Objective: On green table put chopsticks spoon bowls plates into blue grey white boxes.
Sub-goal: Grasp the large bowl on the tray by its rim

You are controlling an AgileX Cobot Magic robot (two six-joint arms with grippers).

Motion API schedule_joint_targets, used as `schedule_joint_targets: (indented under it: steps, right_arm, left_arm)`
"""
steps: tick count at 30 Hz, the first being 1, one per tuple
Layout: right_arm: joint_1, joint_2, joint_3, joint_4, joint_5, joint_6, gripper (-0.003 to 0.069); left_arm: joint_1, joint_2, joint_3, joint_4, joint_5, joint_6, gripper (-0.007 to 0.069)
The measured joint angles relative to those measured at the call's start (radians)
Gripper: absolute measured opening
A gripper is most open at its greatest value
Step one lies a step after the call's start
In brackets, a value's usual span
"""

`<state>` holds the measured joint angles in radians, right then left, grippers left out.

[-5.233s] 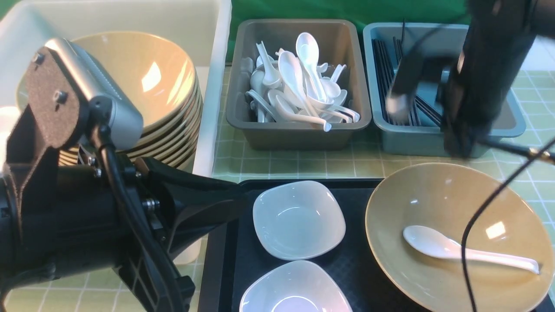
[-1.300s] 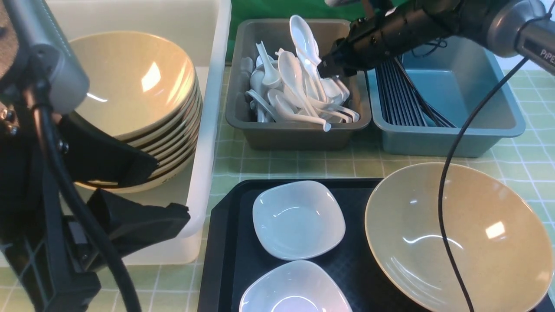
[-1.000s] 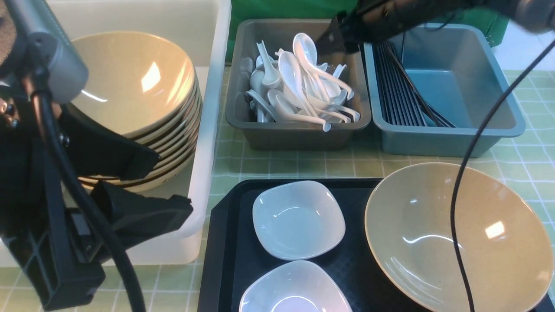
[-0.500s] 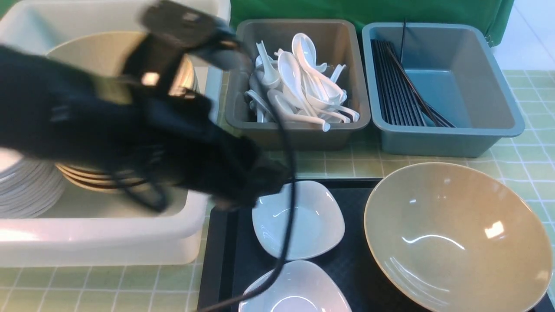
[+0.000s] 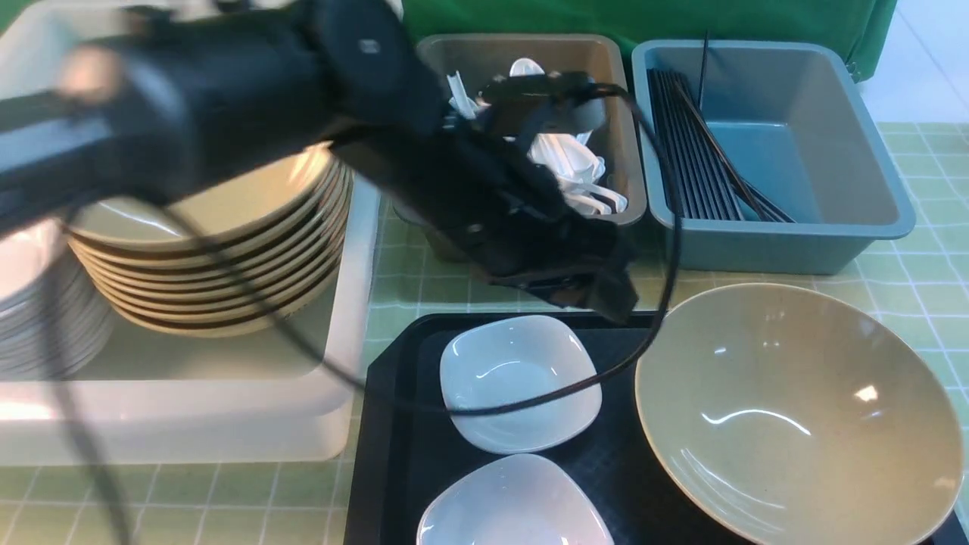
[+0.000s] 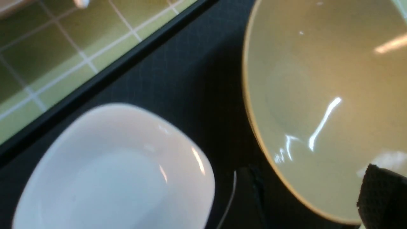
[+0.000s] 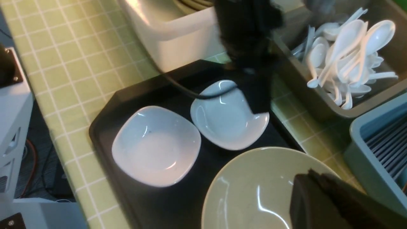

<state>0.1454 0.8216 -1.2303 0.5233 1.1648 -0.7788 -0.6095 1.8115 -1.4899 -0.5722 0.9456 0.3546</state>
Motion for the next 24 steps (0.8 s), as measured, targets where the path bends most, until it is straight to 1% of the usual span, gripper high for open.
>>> schedule_joint_targets:
  steps: [2,7,8,13,16,17,18,19,20,21,22,24]
  right_arm:
    - [0.0,-0.008,0.003,0.0,0.0,-0.002,0.0022]
    - [0.004,-0.015,0.005,-0.001,-0.001,-0.002,0.0022]
    - [0.005,-0.015,0.005,-0.001,-0.001,-0.002,0.0022]
    - [0.046,-0.018,0.005,-0.017,-0.001,-0.002,0.0022]
    - [0.054,-0.018,0.005,-0.041,-0.001,0.011,0.0022]
    - [0.054,-0.018,0.005,-0.06,-0.001,0.018,0.0025]
    - [0.054,-0.018,0.005,-0.073,-0.001,0.022,0.0025]
    - [0.054,-0.018,0.005,-0.074,-0.001,0.022,0.0025]
    - [0.054,-0.018,0.005,-0.084,-0.002,0.027,0.0026]
    - [0.054,-0.018,0.005,-0.087,-0.005,0.032,0.0025]
    - [0.054,-0.018,0.005,-0.087,-0.012,0.042,0.0025]
    - [0.054,-0.018,0.005,-0.089,-0.023,0.046,0.0028]
  left_arm:
    - [-0.003,0.054,-0.048,0.0,0.026,0.001,0.0435]
    - [-0.032,0.239,-0.204,0.002,0.088,-0.01,0.0435]
    - [-0.034,0.245,-0.21,0.002,0.089,-0.01,0.0435]
    - [-0.044,0.377,-0.32,-0.015,0.097,-0.027,0.0433]
    - [-0.044,0.432,-0.377,-0.042,0.138,-0.007,0.0404]
    - [-0.044,0.446,-0.397,-0.054,0.165,0.003,0.0353]
    - [-0.044,0.451,-0.408,-0.067,0.192,0.011,0.0282]
    - [-0.044,0.451,-0.411,-0.067,0.2,0.013,0.0254]
    - [-0.044,0.453,-0.417,-0.071,0.227,0.02,0.0148]
    - [-0.044,0.453,-0.42,-0.071,0.238,0.025,0.0087]
    - [-0.044,0.452,-0.42,-0.071,0.249,0.028,0.0043]
    - [-0.042,0.449,-0.42,-0.079,0.25,0.032,0.0015]
